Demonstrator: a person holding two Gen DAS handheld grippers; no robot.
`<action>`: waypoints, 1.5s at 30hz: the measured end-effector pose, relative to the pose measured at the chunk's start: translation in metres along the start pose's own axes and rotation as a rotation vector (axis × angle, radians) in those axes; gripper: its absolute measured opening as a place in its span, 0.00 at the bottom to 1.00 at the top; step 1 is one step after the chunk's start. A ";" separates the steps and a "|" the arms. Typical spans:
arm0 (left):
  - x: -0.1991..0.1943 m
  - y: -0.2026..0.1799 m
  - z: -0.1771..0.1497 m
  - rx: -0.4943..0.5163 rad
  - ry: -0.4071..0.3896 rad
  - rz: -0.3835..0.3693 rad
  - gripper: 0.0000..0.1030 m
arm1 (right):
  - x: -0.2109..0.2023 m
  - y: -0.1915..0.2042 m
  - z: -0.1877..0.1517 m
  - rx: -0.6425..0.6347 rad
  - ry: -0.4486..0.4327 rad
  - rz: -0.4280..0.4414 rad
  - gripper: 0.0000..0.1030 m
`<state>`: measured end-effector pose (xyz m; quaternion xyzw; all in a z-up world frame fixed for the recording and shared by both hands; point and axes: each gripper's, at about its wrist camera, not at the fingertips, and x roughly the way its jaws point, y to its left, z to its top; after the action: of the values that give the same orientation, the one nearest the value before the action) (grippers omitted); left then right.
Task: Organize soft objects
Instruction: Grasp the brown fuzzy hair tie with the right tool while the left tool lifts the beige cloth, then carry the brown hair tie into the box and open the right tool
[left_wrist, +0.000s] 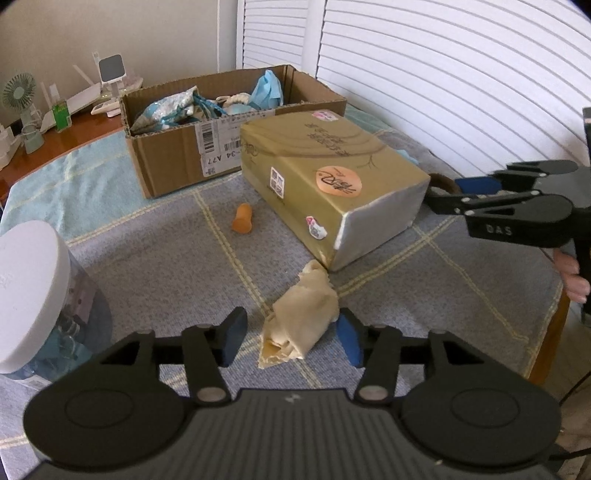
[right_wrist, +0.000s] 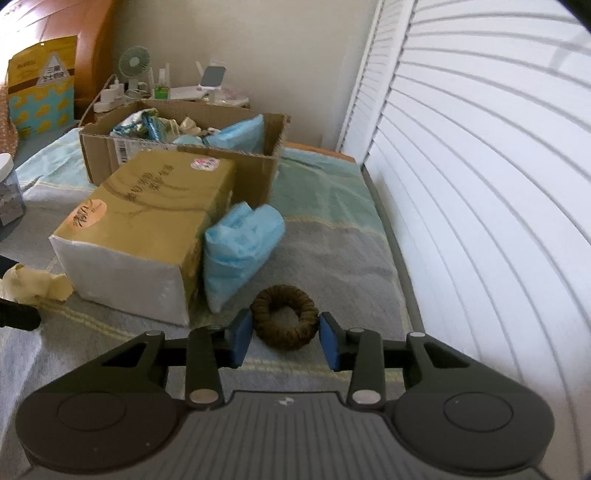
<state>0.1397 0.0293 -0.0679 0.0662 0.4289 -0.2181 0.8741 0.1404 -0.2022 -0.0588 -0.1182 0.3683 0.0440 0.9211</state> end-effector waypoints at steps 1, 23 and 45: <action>0.000 0.000 0.000 0.001 -0.001 0.001 0.54 | -0.001 -0.001 -0.002 0.003 0.003 0.003 0.43; 0.001 -0.006 0.004 0.022 -0.005 -0.002 0.55 | 0.013 0.001 0.002 0.043 0.014 -0.024 0.49; -0.029 -0.013 0.000 0.023 -0.045 -0.035 0.30 | -0.027 0.001 0.006 0.024 -0.016 -0.021 0.43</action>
<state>0.1184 0.0270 -0.0438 0.0639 0.4078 -0.2398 0.8787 0.1251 -0.1999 -0.0361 -0.1106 0.3600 0.0307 0.9258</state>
